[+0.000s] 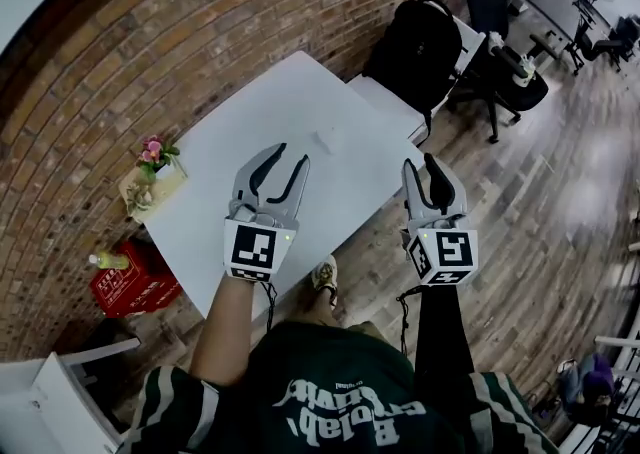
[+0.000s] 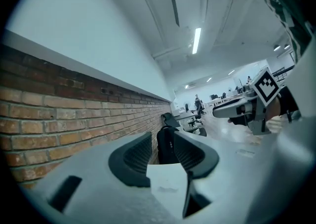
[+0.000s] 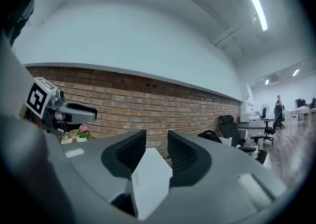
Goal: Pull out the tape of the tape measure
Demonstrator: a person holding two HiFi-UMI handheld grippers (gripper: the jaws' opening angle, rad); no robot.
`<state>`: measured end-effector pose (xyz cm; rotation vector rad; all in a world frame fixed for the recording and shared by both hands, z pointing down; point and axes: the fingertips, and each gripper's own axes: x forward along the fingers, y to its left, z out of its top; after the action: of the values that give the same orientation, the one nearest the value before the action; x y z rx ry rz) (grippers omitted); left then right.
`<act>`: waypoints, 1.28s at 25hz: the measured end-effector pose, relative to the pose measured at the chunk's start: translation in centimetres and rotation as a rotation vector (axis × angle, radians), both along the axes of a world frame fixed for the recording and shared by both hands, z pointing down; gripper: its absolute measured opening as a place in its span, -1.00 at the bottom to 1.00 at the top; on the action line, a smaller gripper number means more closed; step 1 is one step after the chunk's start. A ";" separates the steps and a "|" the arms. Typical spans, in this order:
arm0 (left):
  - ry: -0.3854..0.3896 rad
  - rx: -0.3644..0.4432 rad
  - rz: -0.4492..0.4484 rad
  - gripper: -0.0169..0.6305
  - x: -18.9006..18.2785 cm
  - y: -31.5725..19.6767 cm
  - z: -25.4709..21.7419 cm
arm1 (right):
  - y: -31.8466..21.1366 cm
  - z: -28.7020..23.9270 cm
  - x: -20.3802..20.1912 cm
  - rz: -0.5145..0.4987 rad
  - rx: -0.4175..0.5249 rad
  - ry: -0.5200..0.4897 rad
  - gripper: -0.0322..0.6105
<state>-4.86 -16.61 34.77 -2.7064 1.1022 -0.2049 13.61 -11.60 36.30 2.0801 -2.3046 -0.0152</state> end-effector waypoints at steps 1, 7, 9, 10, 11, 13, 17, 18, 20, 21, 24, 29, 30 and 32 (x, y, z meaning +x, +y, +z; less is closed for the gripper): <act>-0.010 -0.005 0.005 -0.51 0.1 -1.5 0.5 | -1.7 0.4 -0.2 -0.007 -0.010 0.007 -0.42; -0.024 -0.061 0.062 -0.51 1.4 -8.3 4.3 | -10.2 4.7 -1.8 -0.045 -0.108 0.027 -0.38; -0.033 -0.097 0.071 -0.51 1.6 -9.6 6.3 | -11.9 7.2 -2.7 -0.062 -0.162 0.025 -0.36; -0.034 -0.110 0.074 -0.51 1.7 -10.2 7.3 | -12.6 8.7 -3.2 -0.071 -0.192 0.025 -0.35; -0.030 -0.120 0.078 -0.50 1.9 -10.8 8.1 | -13.3 10.1 -3.6 -0.079 -0.222 0.025 -0.34; -0.022 -0.150 0.085 -0.50 2.1 -11.7 9.8 | -14.7 13.0 -4.4 -0.094 -0.275 0.031 -0.32; -0.024 -0.212 0.078 -0.50 2.5 -13.0 13.4 | -16.6 18.1 -6.1 -0.141 -0.366 0.078 -0.29; -0.023 -0.224 0.075 -0.50 2.6 -13.2 14.2 | -17.0 19.4 -6.3 -0.146 -0.389 0.079 -0.28; -0.019 -0.254 0.066 -0.50 2.8 -13.7 15.8 | -17.8 21.9 -6.6 -0.147 -0.434 0.061 -0.27; -0.016 -0.270 0.060 -0.50 2.7 -13.9 16.6 | -18.3 23.0 -6.8 -0.149 -0.454 0.051 -0.25; -0.010 -0.303 0.034 -0.50 2.0 -14.2 18.2 | -19.7 26.6 -7.8 -0.170 -0.523 0.053 -0.18; -0.023 -0.325 0.004 -0.49 1.1 -14.3 19.4 | -21.4 31.3 -8.0 -0.138 -0.635 0.113 -0.15; -0.027 -0.326 -0.002 -0.49 1.0 -14.3 19.4 | -21.6 31.8 -8.0 -0.125 -0.654 0.142 -0.17; -0.032 -0.325 -0.013 -0.49 0.8 -14.5 19.4 | -21.8 32.2 -8.1 -0.122 -0.678 0.197 -0.30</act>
<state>-4.08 -31.07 54.16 -2.9635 1.1671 -0.4648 5.55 -33.41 68.51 1.5219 -1.9405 0.4647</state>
